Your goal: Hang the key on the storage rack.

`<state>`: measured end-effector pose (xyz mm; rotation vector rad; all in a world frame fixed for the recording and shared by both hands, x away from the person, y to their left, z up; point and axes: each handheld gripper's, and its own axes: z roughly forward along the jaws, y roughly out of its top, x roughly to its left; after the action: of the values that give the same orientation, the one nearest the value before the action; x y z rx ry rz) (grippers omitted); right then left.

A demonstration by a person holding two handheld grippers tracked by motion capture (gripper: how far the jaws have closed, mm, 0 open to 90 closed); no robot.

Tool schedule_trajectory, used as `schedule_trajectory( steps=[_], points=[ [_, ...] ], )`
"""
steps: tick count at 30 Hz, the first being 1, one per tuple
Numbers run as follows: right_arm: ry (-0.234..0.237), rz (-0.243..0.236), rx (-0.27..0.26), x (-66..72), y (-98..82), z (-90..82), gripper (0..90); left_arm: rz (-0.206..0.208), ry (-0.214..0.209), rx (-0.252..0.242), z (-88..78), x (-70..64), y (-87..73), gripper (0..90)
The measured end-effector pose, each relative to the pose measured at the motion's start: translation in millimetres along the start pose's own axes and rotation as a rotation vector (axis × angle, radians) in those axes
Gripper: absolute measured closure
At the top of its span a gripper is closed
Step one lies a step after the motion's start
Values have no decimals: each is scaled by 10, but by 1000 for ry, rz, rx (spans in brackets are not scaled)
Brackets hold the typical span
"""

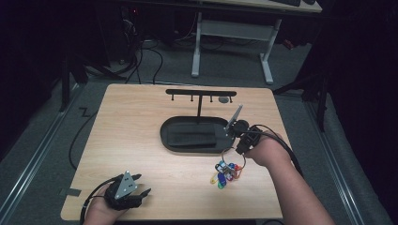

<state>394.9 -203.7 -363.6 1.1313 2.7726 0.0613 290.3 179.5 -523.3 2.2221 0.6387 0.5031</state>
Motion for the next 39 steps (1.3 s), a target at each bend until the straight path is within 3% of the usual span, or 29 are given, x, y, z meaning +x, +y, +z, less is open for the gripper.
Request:
schedule_trajectory(
  steps=[13, 16, 27, 28, 39],
  points=[
    [25, 37, -46, -63, 47, -340, 877, -8, 4, -1, -6, 21, -12, 379],
    [13, 23, -55, -81, 68, -421, 877, -10, 4, 0, -6, 25, -16, 379],
    [-40, 49, -86, -161, 79, -720, 877, -9, 3, 4, 2, 25, -19, 378],
    [-42, 67, -84, -157, 77, -742, 877, -9, 3, 5, 2, 26, -19, 378],
    [-59, 79, -83, -236, 125, -819, 877, -11, 2, 6, -1, 29, -23, 378]
  ],
)
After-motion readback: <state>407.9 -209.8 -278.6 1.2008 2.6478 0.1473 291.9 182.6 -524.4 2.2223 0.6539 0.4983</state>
